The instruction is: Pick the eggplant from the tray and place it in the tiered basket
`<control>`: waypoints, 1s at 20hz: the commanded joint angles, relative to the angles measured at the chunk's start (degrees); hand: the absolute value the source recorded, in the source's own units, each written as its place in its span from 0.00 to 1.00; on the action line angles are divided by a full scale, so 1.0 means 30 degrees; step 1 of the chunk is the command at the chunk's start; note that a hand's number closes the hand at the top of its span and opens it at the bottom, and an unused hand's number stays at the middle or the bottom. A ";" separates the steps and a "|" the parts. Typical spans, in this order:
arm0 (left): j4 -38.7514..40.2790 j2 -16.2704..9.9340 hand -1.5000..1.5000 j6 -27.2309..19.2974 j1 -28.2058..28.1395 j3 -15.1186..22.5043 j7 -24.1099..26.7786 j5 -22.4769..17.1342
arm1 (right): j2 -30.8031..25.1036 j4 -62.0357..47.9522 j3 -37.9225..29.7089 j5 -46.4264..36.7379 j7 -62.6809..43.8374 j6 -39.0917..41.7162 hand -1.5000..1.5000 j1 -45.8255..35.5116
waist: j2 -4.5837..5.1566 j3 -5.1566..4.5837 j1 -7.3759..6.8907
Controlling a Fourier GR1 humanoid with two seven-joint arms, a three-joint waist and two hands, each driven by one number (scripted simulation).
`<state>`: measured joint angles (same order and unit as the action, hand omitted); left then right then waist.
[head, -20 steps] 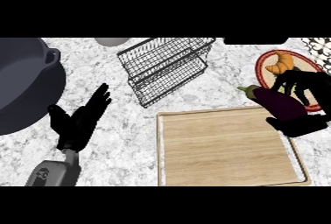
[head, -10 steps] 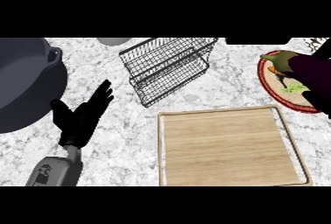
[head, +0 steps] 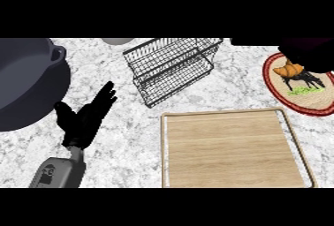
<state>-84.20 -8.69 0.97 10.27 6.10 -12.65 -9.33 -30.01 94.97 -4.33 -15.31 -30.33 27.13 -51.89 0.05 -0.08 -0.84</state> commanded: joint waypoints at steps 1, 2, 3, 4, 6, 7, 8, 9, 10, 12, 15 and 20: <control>0.0740 0.0520 0.50 0.0019 0.0215 0.0335 0.0391 0.0388 | 0.1678 -0.2309 0.0964 -0.0402 -0.2081 -0.0648 1.00 -0.3543 | 0.0017 -0.0006 -0.0048; -0.0098 0.0518 0.50 -0.0213 0.0166 0.0254 -0.0079 0.0356 | 0.2216 -0.2997 0.1508 -0.1475 -0.0997 -0.1517 1.00 -0.3088 | 0.0022 0.0006 -0.0077; 0.0087 0.0270 0.50 -0.0144 0.0259 0.0125 -0.0360 0.0425 | 0.2148 -0.4312 0.0872 -0.1274 -0.0800 -0.1589 1.00 -0.3889 | 0.0035 0.0007 -0.0093; -0.0446 0.0190 0.50 0.0323 -0.0217 0.0257 -0.0345 0.0117 | 0.2300 -0.5559 0.0855 -0.1709 -0.0511 -0.2010 1.00 -0.4571 | 0.0051 0.0006 -0.0213; 0.0199 0.0165 0.50 0.0046 0.1333 -0.0496 -0.0811 -0.0101 | 0.3628 -0.6635 0.1838 -0.2732 -0.0457 -0.3137 1.00 -0.5014 | 0.0092 0.0003 -0.0177; -0.0482 -0.0127 0.50 0.0418 -0.0159 -0.0548 -0.0117 -0.0061 | 0.3102 -0.6145 0.1033 -0.1961 -0.0291 -0.2359 1.00 -0.4369 | 0.0001 0.0014 0.0023; 0.0142 0.0385 0.50 0.0244 -0.0063 0.0179 0.0449 0.0525 | 0.3831 -0.8648 0.1523 -0.3037 0.0154 -0.3573 1.00 -0.6089 | 0.0112 0.0000 -0.0285; 0.0020 0.0562 0.50 -0.0197 0.0686 0.0140 -0.0545 0.0604 | 0.3795 -0.9116 0.1379 -0.3217 0.1158 -0.3904 1.00 -0.5397 | 0.0087 0.0013 -0.0123; -0.0002 0.0201 0.50 0.0454 -0.0509 0.0077 0.0331 0.0447 | 0.5189 -0.8602 0.2199 -0.3696 -0.0064 -0.4718 1.00 -0.5656 | 0.0053 0.0006 -0.0167; -0.1216 -0.0140 0.50 0.0625 -0.0164 -0.0306 -0.1059 -0.0153 | 0.4532 -1.1133 0.1316 -0.3736 0.1751 -0.4844 1.00 -0.6706 | 0.0060 0.0014 -0.0254; -0.0682 0.0476 0.50 0.0153 -0.0225 0.0055 -0.0075 0.0517 | 0.6092 -1.3707 0.1657 -0.4334 0.2726 -0.6287 1.00 -0.7746 | 0.0121 0.0009 -0.0370; -0.1248 0.0546 0.50 -0.0083 0.0153 -0.0131 -0.1137 0.0442 | 0.7535 -1.5711 0.1188 -0.4478 0.3563 -0.7908 1.00 -0.8332 | 0.0057 0.0018 -0.0215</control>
<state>-84.78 -7.49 1.95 10.60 5.41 -13.01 -8.30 -10.08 53.23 0.49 -28.52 -20.88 6.11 -73.69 0.40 -0.05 -1.56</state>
